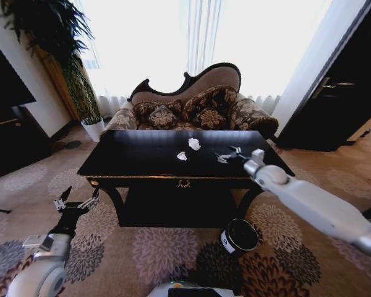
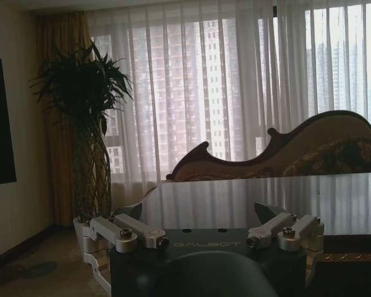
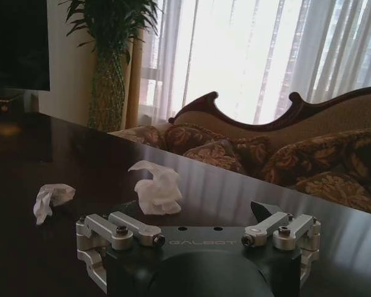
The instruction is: Move to the front of the table and place the trash on the table into the trash bin.
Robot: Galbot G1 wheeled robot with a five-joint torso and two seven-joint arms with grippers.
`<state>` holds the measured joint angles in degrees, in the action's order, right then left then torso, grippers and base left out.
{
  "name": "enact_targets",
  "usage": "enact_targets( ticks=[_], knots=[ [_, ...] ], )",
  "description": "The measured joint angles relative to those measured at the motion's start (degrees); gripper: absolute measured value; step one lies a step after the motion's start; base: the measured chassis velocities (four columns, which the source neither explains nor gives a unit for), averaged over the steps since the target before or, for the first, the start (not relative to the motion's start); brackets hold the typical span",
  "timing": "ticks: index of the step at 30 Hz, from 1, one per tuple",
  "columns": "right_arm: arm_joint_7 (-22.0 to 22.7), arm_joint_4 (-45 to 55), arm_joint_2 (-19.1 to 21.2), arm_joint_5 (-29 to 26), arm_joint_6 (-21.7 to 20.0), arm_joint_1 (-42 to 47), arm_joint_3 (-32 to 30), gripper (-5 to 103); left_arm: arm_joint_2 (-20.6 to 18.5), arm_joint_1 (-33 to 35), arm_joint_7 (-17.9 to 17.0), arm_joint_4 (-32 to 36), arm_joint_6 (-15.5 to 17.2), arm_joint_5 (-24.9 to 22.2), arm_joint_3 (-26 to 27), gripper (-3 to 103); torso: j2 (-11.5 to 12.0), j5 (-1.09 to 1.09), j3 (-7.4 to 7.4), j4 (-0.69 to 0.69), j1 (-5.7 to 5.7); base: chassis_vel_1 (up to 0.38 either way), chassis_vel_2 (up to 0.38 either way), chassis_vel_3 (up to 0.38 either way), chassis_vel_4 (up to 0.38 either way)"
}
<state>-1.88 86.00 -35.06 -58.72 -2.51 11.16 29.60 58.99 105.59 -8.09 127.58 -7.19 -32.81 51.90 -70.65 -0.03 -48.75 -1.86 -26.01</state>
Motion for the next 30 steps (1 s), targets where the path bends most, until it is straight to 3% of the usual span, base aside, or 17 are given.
enact_targets(
  ticks=[6, 15, 30],
  knots=[
    [0.4, -5.2, -5.5, 0.1, 0.0, -6.5, 6.8, 100, 0.0, 0.0, 0.0, 0.0, 0.0, 0.0, 0.0, 100, 0.0, 0.01, -0.01, 0.00, -0.01, 0.000, 0.000, 0.000, 0.000],
    [0.7, -11.1, -12.1, 0.9, 0.4, -11.4, 11.5, 100, 0.0, 0.0, 0.0, 0.0, 0.0, 0.0, 0.0, 100, 0.0, 0.00, 0.00, 0.02, 0.00, 0.000, 0.000, 0.000, 0.000],
    [-0.7, -20.9, -16.7, 1.8, 3.3, -15.0, 15.3, 100, 0.0, 0.0, 0.0, 0.0, 0.0, 0.0, 0.0, 100, 0.0, 0.01, 0.00, 0.00, 0.00, 0.000, 0.000, 0.000, 0.000]
  ],
)
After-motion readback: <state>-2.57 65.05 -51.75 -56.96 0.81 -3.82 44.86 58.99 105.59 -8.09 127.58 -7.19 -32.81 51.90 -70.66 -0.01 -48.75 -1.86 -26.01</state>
